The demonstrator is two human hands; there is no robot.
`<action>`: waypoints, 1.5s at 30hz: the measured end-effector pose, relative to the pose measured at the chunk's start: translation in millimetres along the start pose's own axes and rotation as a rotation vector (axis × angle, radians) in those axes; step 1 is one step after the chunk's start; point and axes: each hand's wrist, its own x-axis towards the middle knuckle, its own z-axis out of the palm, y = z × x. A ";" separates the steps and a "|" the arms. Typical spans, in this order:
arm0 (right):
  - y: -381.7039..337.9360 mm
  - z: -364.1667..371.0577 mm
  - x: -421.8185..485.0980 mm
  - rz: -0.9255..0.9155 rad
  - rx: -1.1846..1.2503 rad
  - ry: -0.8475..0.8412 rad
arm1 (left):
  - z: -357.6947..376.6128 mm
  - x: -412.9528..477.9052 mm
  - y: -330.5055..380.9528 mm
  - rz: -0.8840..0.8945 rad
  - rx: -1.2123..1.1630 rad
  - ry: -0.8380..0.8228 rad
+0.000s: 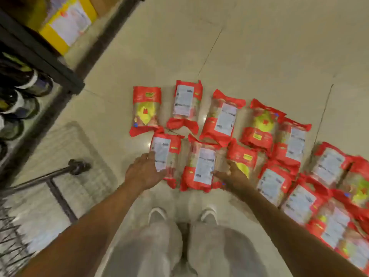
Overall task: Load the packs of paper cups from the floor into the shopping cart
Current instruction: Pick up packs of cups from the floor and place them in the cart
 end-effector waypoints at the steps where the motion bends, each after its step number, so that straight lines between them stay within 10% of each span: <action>1: 13.9 9.3 27.0 -0.009 0.060 -0.017 | 21.7 33.3 -16.5 0.008 -0.035 -0.001; 8: 132.7 82.6 216.3 -0.008 0.115 -0.046 | 160.2 261.6 -134.3 -0.117 -0.322 -0.063; 17: 107.7 99.7 225.8 0.125 0.296 0.116 | 155.3 212.8 -82.4 -0.214 -0.787 -0.024; 34: -286.4 -179.4 -300.2 -0.477 0.399 0.154 | -269.6 -328.9 82.2 -0.156 -1.210 0.538; 45: -450.3 -39.3 -509.6 -0.775 0.388 -0.405 | -354.1 -633.5 -74.3 -0.317 -1.282 1.008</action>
